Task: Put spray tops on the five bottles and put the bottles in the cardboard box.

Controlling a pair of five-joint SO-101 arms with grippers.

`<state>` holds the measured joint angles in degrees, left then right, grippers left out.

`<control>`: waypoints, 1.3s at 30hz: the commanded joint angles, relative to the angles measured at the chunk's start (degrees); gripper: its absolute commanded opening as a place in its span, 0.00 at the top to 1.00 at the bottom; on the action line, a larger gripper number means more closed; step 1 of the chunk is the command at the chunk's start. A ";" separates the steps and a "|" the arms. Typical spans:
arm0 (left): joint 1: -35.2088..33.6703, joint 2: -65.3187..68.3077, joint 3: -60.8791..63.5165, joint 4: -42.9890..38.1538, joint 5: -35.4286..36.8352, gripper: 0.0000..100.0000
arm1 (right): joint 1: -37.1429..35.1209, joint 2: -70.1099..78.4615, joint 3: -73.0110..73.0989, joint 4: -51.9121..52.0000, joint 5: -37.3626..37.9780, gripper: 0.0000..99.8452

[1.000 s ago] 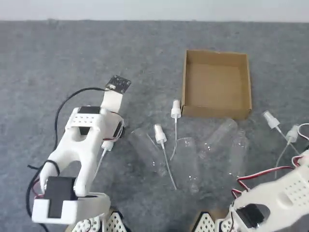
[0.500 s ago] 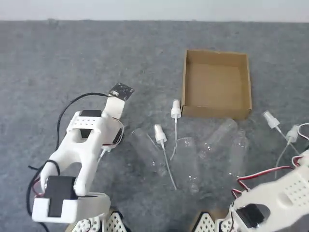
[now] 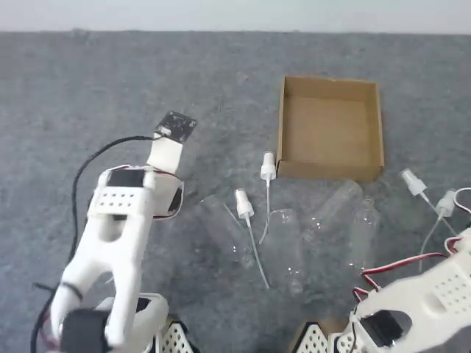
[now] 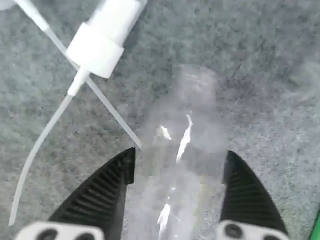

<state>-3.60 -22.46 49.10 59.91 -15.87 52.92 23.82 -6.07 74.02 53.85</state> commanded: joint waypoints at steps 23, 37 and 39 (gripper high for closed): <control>9.85 -8.00 -0.84 -3.69 10.90 0.99 | -1.71 -1.89 -3.87 0.31 0.26 0.84; 9.23 15.38 -11.47 -12.31 12.48 0.86 | -1.71 -7.69 -3.87 3.91 0.18 0.68; 9.23 16.09 -13.14 -11.16 12.48 0.85 | -1.98 -9.36 -3.87 5.23 0.09 0.68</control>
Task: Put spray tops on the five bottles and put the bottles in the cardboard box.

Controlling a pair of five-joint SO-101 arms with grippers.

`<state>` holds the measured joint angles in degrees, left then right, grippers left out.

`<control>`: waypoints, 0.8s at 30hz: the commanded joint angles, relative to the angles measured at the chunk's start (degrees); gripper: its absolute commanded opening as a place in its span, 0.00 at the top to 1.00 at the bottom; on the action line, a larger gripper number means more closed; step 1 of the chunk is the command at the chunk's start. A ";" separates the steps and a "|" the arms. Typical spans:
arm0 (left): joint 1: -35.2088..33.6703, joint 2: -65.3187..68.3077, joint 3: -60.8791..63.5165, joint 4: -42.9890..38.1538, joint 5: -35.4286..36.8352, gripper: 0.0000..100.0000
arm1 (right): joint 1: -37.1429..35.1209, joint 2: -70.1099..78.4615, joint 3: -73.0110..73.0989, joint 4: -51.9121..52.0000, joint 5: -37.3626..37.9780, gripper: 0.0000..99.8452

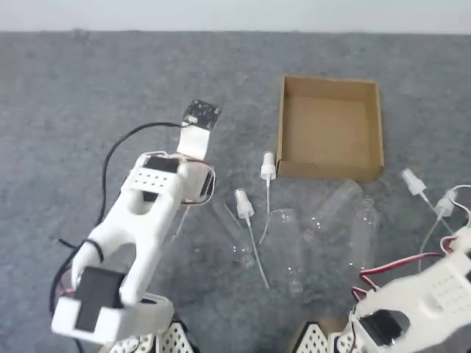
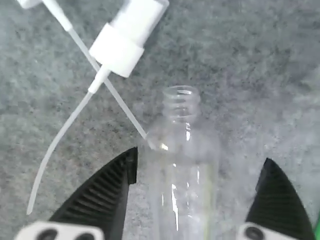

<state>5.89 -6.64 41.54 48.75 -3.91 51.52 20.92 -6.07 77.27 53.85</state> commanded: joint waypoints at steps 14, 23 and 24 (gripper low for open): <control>-6.33 -27.25 5.58 12.13 -1.93 0.83 | -13.85 -14.64 -3.69 5.58 -18.11 0.84; -18.11 -50.99 22.64 15.03 -10.55 0.82 | -17.98 -6.20 -3.87 -1.10 -31.03 0.88; -18.73 -53.01 24.48 15.03 -11.08 0.82 | -17.71 -5.58 -3.87 -1.63 -32.18 0.87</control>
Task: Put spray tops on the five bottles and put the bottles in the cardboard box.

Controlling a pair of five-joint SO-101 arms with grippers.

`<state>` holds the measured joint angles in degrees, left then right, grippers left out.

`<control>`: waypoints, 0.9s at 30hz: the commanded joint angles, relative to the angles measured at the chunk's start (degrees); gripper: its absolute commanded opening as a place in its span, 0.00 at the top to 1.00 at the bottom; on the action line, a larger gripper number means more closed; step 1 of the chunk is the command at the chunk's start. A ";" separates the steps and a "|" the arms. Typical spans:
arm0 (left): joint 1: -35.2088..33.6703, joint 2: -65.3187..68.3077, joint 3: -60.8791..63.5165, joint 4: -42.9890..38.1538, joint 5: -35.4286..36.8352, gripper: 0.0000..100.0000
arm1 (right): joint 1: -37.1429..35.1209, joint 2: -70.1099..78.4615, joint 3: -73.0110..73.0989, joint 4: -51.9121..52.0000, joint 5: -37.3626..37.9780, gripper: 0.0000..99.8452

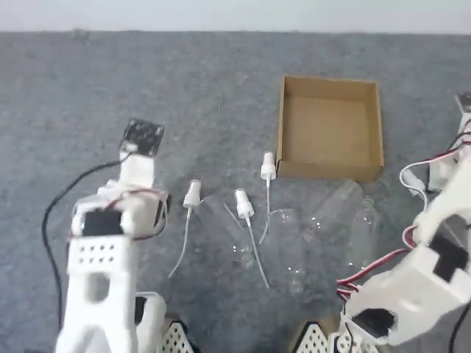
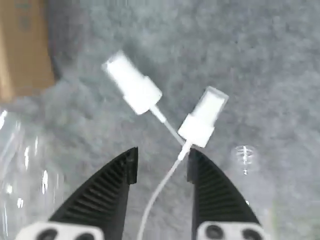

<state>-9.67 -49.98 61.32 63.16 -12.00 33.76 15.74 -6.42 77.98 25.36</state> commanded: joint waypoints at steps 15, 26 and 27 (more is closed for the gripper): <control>-5.01 -16.44 15.96 -4.75 -3.87 0.82 | 1.19 5.93 -3.52 -8.66 -7.47 0.82; -5.36 -16.44 17.89 -6.51 -3.87 0.82 | 2.24 11.56 -5.01 -12.53 -7.56 0.87; -5.36 -16.44 17.89 -6.51 -3.87 0.82 | 2.24 12.09 -5.01 -12.88 -7.56 0.88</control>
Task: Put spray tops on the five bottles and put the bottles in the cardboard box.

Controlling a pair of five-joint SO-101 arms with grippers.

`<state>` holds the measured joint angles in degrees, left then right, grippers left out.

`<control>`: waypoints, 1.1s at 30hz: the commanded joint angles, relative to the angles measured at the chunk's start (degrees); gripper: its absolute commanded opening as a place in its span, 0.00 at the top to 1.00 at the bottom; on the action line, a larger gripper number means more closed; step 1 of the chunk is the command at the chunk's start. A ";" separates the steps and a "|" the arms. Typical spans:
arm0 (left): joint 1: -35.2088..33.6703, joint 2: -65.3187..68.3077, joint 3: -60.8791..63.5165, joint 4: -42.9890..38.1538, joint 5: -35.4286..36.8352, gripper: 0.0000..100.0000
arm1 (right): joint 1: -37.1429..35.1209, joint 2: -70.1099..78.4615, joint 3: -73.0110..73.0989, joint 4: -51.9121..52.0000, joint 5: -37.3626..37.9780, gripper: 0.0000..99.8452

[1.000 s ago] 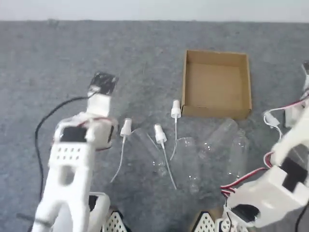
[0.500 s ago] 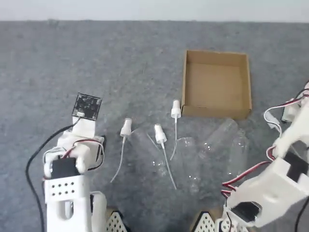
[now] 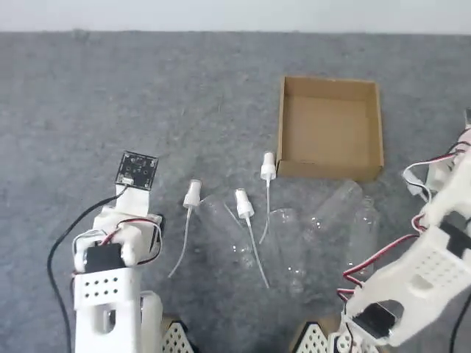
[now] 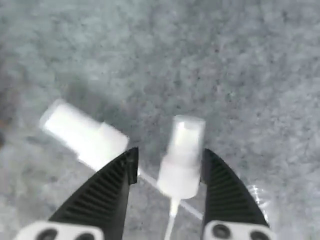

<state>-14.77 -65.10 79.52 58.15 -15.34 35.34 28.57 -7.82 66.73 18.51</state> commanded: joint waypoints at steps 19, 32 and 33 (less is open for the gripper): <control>-0.26 -1.67 1.36 -3.08 -0.53 0.82 | 1.71 -12.35 -8.18 9.71 2.11 0.99; -0.26 -1.67 5.05 -7.74 -0.53 0.82 | -20.53 -33.19 -13.63 28.79 -1.58 0.99; -0.26 -1.67 5.05 -7.74 -0.53 0.82 | -24.04 -34.51 -13.63 29.41 -2.55 0.99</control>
<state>-14.77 -65.27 84.79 51.91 -15.34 20.04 1.49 -17.85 93.54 18.51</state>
